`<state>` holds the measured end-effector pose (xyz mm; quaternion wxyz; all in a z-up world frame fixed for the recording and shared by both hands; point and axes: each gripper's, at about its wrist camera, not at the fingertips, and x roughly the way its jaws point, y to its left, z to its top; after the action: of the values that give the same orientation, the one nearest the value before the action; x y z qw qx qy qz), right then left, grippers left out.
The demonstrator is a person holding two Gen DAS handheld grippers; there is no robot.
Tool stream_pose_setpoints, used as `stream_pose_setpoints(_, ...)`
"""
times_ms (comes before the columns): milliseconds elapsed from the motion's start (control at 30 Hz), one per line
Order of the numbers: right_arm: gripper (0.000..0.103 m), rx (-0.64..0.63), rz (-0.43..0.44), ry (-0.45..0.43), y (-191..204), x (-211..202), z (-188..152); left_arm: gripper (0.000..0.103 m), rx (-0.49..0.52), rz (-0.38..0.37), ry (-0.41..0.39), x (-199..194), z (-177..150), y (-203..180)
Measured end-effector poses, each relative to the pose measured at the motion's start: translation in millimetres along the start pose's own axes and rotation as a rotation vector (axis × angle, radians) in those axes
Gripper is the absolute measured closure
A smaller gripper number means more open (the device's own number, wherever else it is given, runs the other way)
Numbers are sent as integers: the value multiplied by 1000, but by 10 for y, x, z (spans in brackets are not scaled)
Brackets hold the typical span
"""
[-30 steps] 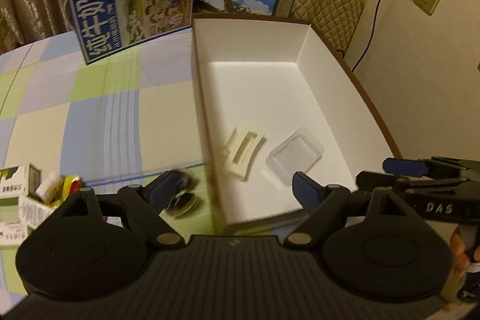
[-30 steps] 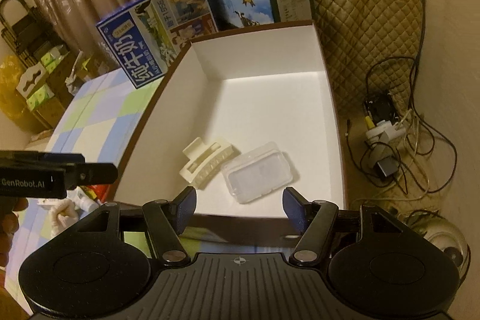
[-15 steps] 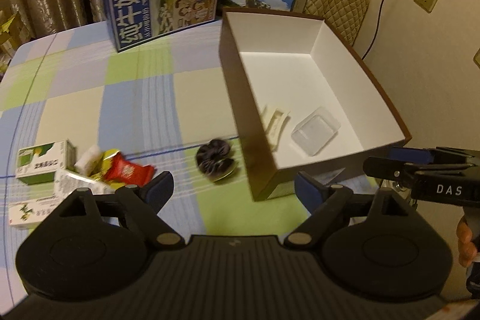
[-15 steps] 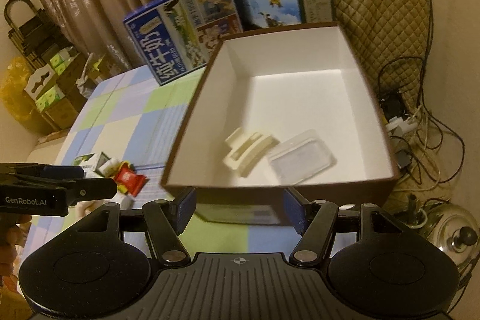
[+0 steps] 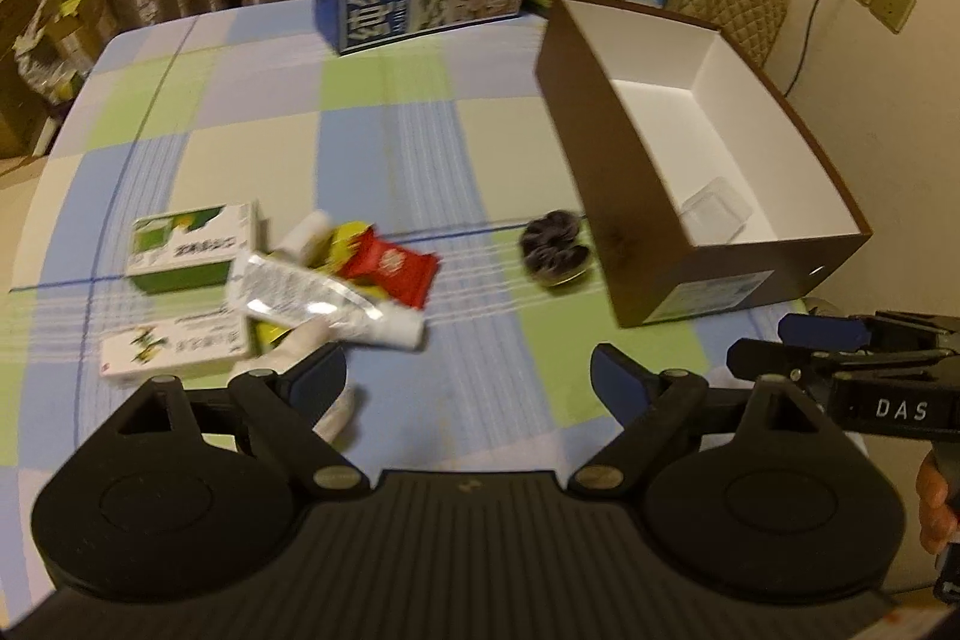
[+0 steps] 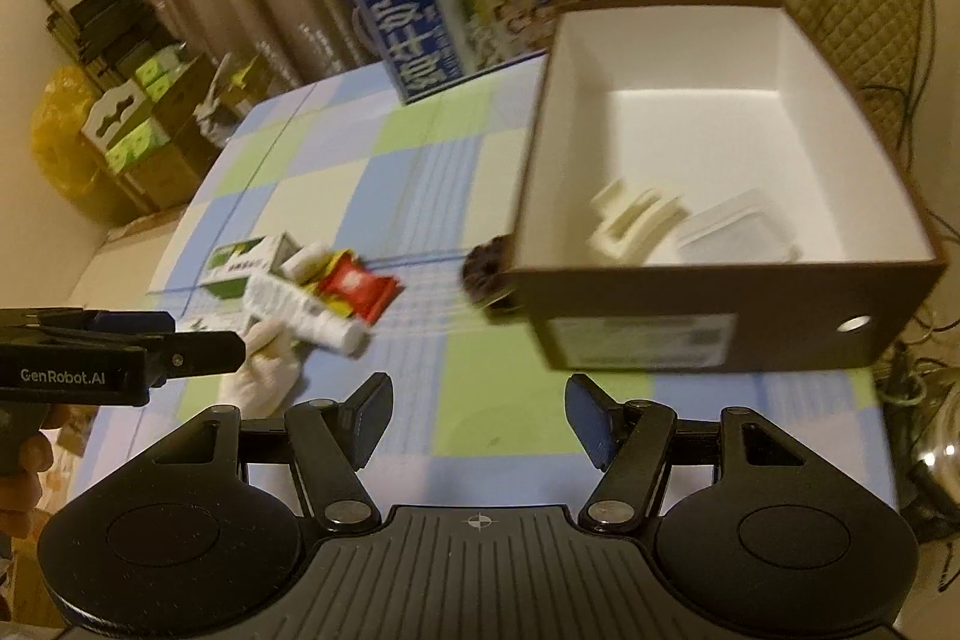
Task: Organize objects
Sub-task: 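Withdraw both tools from the brown box back toward the table items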
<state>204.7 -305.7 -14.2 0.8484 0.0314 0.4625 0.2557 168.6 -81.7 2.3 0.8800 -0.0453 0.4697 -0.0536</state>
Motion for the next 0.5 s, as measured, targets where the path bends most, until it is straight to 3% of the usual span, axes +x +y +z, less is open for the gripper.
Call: stream_pose_setpoints(500,42,-22,45,80,638,379,-312,17,-107,48,70,-126,-488,832)
